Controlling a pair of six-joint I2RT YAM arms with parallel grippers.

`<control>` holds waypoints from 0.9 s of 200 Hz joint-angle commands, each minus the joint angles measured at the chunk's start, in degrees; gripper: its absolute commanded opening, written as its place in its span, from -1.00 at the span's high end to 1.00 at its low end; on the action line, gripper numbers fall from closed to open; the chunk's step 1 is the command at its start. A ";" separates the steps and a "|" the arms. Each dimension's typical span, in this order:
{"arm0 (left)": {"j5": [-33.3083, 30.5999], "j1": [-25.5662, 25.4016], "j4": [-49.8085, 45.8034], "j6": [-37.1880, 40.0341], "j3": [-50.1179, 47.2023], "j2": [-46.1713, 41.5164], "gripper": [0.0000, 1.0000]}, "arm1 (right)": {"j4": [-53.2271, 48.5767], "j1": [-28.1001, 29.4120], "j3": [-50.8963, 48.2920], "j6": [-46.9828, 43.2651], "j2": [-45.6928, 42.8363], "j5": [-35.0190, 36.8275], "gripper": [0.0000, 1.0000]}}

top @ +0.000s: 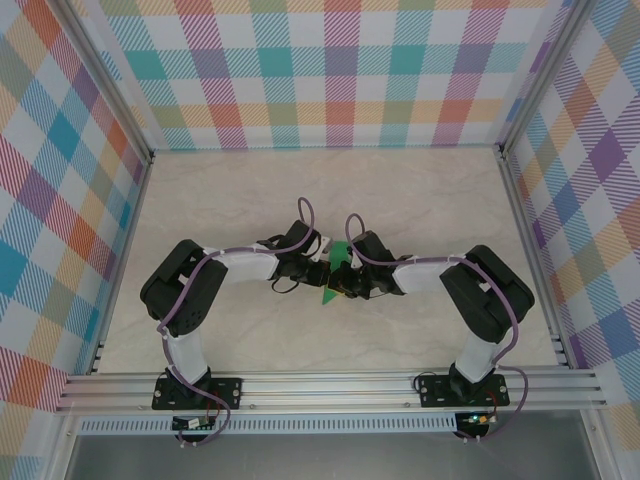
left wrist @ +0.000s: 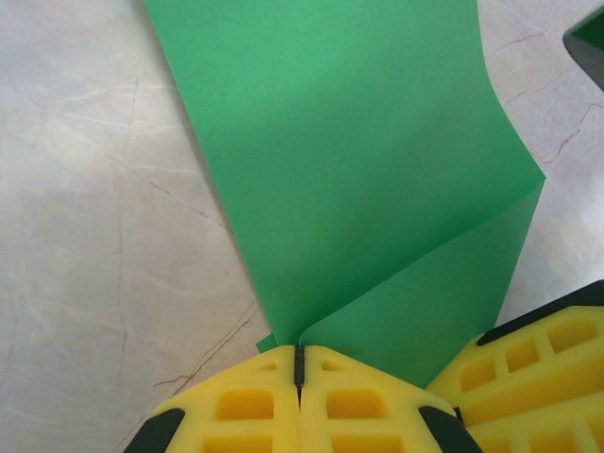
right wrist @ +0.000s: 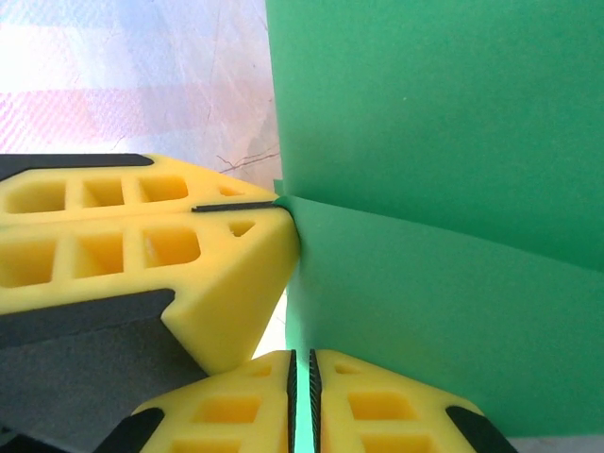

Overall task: Fold a paper plane with a square sheet of paper (pick it up from the middle)
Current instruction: Third fold the triangle at the center of the table.

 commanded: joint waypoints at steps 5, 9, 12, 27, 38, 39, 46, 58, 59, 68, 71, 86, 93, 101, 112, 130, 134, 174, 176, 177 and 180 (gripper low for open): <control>-5.19 0.58 -7.39 0.11 -2.03 3.75 1.00 | -1.78 0.27 -0.14 -0.97 0.95 0.97 0.71; -5.20 0.56 -7.48 0.14 -1.93 3.71 1.00 | -2.38 0.10 0.14 -1.28 0.45 1.06 0.71; -5.26 0.56 -7.57 0.13 -1.93 3.75 1.00 | -2.68 -0.08 0.38 -1.55 0.01 1.11 0.71; -5.44 0.56 -7.75 0.19 -1.90 3.84 1.00 | -4.29 -1.22 1.02 -2.72 -1.91 1.17 0.70; -5.44 0.56 -7.75 0.14 -1.95 3.74 1.00 | -4.40 -2.23 0.91 -3.41 -3.13 0.82 0.69; -5.44 0.56 -7.75 0.18 -1.95 3.71 1.00 | -4.41 -2.32 0.95 -3.49 -3.19 0.81 0.69; -5.44 0.56 -7.75 0.17 -1.92 3.67 1.00 | -4.74 -2.86 1.02 -4.09 -3.52 0.65 0.68; -5.54 0.56 -7.75 0.14 -1.86 3.66 1.00 | -4.63 -3.54 1.05 -5.00 -3.30 0.10 0.67; -5.53 0.56 -7.75 0.13 -1.86 3.66 1.00 | -4.56 -3.60 1.07 -5.03 -3.19 0.01 0.67; -5.44 0.56 -7.75 0.18 -1.77 3.67 1.00 | -3.44 -3.90 0.79 -5.19 -2.08 -1.01 0.67; -5.44 0.56 -7.75 0.19 -1.68 3.73 1.00 | -2.99 -4.03 0.70 -5.10 -1.54 -1.33 0.67; -5.30 0.56 -7.88 0.13 -1.38 3.92 1.00 | -0.72 -4.28 0.11 -4.26 1.36 -2.50 0.70; -5.18 0.56 -7.93 0.11 -1.27 3.93 1.00 | 0.09 -4.44 -0.36 -3.74 2.41 -2.58 0.71; -5.09 0.56 -8.01 0.12 -1.25 3.86 1.00 | 0.63 -4.52 -0.80 -3.26 3.47 -2.21 0.71; -5.09 0.56 -8.10 0.05 -1.25 3.87 1.00 | 0.62 -4.61 -1.05 -2.71 4.36 -1.75 0.72; -5.33 0.56 -8.23 0.04 -1.47 3.60 1.00 | 0.47 -4.70 -1.20 -2.66 4.11 -1.82 0.73; -5.31 0.58 -8.26 0.05 -1.51 3.54 1.00 | 0.27 -4.71 -1.20 -2.67 3.69 -1.83 0.73; -6.13 0.56 -8.69 -0.12 -1.84 2.55 1.00 | -5.03 -6.53 0.87 -5.42 -2.50 -1.30 0.71; -6.21 0.56 -8.73 -0.13 -1.86 2.47 1.00 | -5.22 -6.72 0.94 -5.61 -2.78 -1.35 0.70; -6.22 0.56 -8.77 -0.22 -1.82 2.36 1.00 | -5.39 -6.81 1.01 -5.73 -2.89 -1.32 0.70; -6.34 0.56 -8.86 -0.19 -1.86 2.26 1.00 | -5.79 -7.03 1.04 -6.00 -3.28 -1.37 0.70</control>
